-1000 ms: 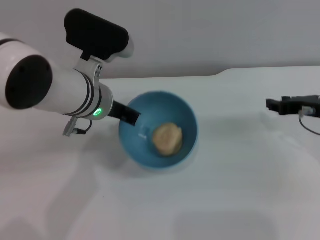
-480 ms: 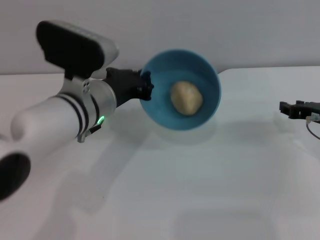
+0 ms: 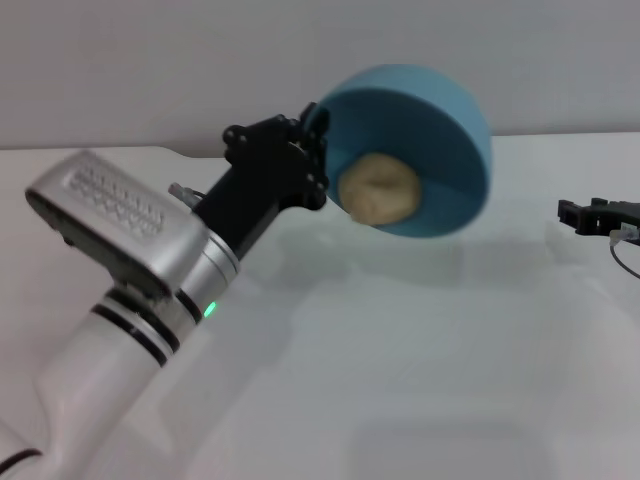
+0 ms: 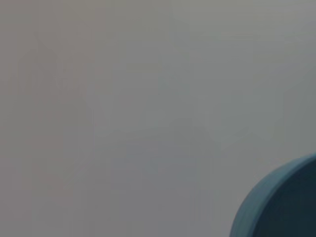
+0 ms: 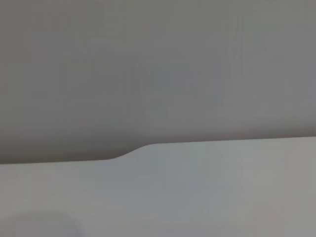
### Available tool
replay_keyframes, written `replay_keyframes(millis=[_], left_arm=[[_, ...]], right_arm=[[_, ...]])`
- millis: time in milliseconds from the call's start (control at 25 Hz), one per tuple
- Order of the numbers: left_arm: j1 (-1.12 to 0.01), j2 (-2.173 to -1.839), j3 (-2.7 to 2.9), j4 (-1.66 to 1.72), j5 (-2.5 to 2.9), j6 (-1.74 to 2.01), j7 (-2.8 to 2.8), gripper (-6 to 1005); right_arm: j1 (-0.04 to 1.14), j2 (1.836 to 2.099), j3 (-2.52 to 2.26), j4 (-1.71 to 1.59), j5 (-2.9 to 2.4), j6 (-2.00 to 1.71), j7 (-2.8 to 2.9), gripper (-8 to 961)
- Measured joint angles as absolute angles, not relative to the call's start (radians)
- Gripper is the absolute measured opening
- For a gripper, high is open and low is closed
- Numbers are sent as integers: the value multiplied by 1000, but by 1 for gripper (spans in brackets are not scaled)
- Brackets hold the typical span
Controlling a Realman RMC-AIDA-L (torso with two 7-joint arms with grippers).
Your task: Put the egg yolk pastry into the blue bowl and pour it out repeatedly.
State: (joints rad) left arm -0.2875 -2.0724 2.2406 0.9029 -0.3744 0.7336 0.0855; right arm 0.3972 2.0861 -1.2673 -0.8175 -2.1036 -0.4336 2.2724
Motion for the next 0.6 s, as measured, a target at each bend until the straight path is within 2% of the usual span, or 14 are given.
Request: replay_keyframes(millis=[200,600], left_arm=[[-360,-2077,2316,735,-386,963,80,0],[-367,-2078,2381,729,-630,1111,77,0]], right_arm=[[398,2086,-1273,-818,-2103,-433,2273,406],[395,2085,-1288,-815,-2054,-432,2271,406]])
